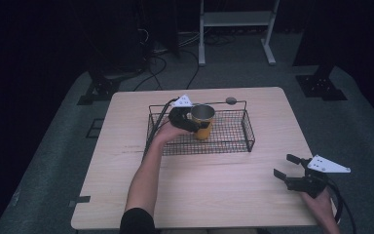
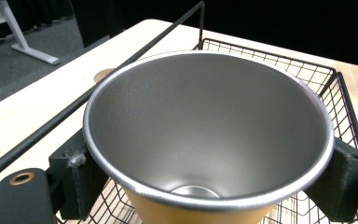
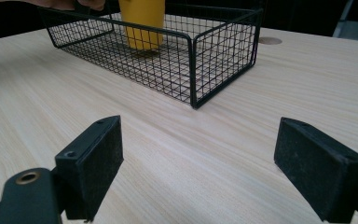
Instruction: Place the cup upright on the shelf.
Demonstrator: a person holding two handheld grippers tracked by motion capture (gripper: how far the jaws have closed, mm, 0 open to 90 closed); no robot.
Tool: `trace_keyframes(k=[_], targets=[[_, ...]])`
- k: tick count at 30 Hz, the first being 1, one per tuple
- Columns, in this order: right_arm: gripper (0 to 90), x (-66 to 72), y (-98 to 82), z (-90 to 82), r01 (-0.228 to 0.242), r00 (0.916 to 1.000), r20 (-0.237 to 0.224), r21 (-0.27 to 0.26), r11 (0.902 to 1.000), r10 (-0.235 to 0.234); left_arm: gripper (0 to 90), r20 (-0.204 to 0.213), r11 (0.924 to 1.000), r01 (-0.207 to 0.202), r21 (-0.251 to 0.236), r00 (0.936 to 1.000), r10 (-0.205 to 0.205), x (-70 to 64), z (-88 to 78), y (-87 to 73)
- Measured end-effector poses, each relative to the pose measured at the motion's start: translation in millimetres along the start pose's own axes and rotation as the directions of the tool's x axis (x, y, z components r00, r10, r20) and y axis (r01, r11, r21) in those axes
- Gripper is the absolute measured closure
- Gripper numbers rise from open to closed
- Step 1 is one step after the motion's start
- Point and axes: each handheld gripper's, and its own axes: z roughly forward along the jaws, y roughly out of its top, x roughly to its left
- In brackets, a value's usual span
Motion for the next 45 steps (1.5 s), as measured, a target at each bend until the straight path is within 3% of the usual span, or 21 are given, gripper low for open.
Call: trace_keyframes(k=[10, 22, 45], targets=[[14.4, -0.3, 0.0, -0.2, -0.001, 1.0, -0.002, -0.001, 1.0, 0.001, 12.4, -0.002, 0.9997, -0.006, 0.024, 1.0, 0.006, 1.6, -0.2, -1.5], [14.4, -0.2, -0.1, -0.3, -0.001, 1.0, -0.003, -0.001, 1.0, 0.001, 12.2, 0.028, 0.9952, -0.055, 0.081, 0.9982, 0.053, -3.8, 2.7, -2.1], [14.4, -1.0, -0.1, -0.6, -0.005, 1.0, -0.008, -0.006, 1.0, 0.005, 2.5, 0.014, 0.9986, -0.049, 0.02, 0.9987, 0.049, -6.1, -6.3, 6.8]])
